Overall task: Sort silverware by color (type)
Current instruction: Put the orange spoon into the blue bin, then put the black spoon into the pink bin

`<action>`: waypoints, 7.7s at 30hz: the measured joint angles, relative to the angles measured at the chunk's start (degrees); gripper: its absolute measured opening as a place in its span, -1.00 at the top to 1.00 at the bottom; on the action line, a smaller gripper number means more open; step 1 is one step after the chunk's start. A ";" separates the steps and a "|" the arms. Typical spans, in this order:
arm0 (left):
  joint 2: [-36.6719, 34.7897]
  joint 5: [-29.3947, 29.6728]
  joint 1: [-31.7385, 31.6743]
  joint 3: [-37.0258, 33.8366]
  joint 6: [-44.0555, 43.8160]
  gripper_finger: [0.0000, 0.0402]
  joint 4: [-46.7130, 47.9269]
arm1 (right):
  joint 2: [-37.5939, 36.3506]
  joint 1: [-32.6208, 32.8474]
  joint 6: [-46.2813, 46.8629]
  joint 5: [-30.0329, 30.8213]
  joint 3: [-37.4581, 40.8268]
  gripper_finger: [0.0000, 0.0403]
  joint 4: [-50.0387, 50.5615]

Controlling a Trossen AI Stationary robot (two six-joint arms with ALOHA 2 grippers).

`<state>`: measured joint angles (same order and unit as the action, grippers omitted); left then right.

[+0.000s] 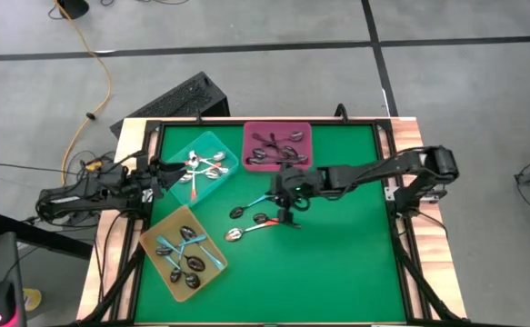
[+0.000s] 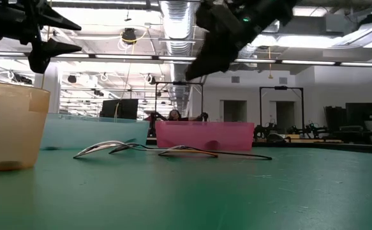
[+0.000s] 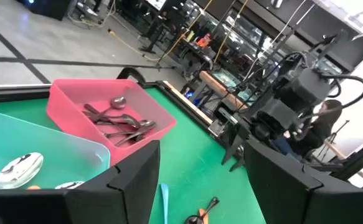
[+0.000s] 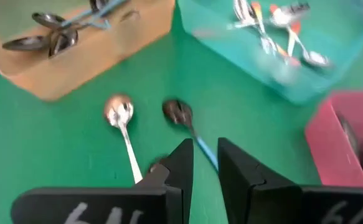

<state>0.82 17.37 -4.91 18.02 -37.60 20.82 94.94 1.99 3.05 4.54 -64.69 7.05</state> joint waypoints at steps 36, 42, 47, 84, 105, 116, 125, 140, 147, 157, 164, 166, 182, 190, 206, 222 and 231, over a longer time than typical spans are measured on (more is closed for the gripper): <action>1.51 3.65 -0.02 -0.33 -1.16 -0.09 2.51 | 20.72 4.93 -6.15 -6.14 -13.68 0.52 0.80; 1.51 3.64 -0.02 -0.33 -1.19 -0.09 2.51 | 20.72 5.08 -6.13 -6.23 -13.68 0.26 2.66; 1.51 3.63 -0.02 -0.33 -1.15 -0.09 2.51 | 20.72 5.10 -6.14 -5.86 -13.68 0.10 2.91; 1.53 4.04 0.00 -0.35 -1.03 -0.09 2.86 | 27.62 5.76 10.88 -3.17 -13.64 0.93 0.77; 1.29 8.84 -0.01 -0.06 0.33 -0.09 -4.31 | 15.98 1.11 10.58 4.21 -13.46 0.97 0.54; 1.27 9.01 -0.02 10.16 15.40 -0.09 -12.85 | 15.98 -2.26 9.97 6.43 -13.50 0.97 -5.03; 1.25 9.03 -0.02 14.96 21.54 -0.09 -12.46 | 18.02 -5.76 0.23 6.43 -24.30 0.97 -5.30; -0.50 10.33 -0.01 16.03 21.02 -0.09 -13.27 | 21.44 -11.70 -5.70 8.66 -29.09 0.97 -14.10; -0.61 10.31 -0.02 16.04 20.57 -0.09 -14.47 | 27.20 -12.84 -6.26 9.01 -31.71 0.97 -25.81; -0.61 11.43 0.00 16.04 21.49 -0.09 -14.20 | 38.11 -13.63 -8.84 4.99 -44.28 0.97 -25.38; -0.59 11.37 0.00 16.00 21.51 -0.09 -14.10 | 43.66 -14.26 -10.99 -4.70 -51.56 0.97 -18.64; -0.61 11.43 0.00 16.00 21.49 -0.09 -14.10 | 45.35 -14.48 -11.80 -6.92 -53.28 0.97 -20.27; -0.59 11.15 -0.02 15.98 19.89 -0.09 -12.66 | 52.26 -15.95 -8.81 -15.57 -54.84 0.97 -20.15; -0.60 13.44 -0.02 15.98 20.25 -0.09 -12.73 | 52.56 -15.91 -10.25 -15.41 -55.06 0.97 -19.53; -0.61 17.85 0.00 15.98 21.96 -0.09 -12.50 | 52.56 -16.40 -12.53 -15.41 -55.03 0.92 -17.28; -0.59 17.81 -0.02 15.98 21.97 -0.09 -12.50 | 52.54 -16.40 -12.57 -15.43 -55.03 0.62 -16.31; -0.61 18.84 -0.02 15.98 22.01 -0.09 -10.36 | 52.54 -16.40 -11.81 -15.43 -55.03 0.62 -17.03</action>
<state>0.21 36.21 -4.93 34.00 -15.59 10.46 147.48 -14.41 -8.76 -10.90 -119.72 -9.97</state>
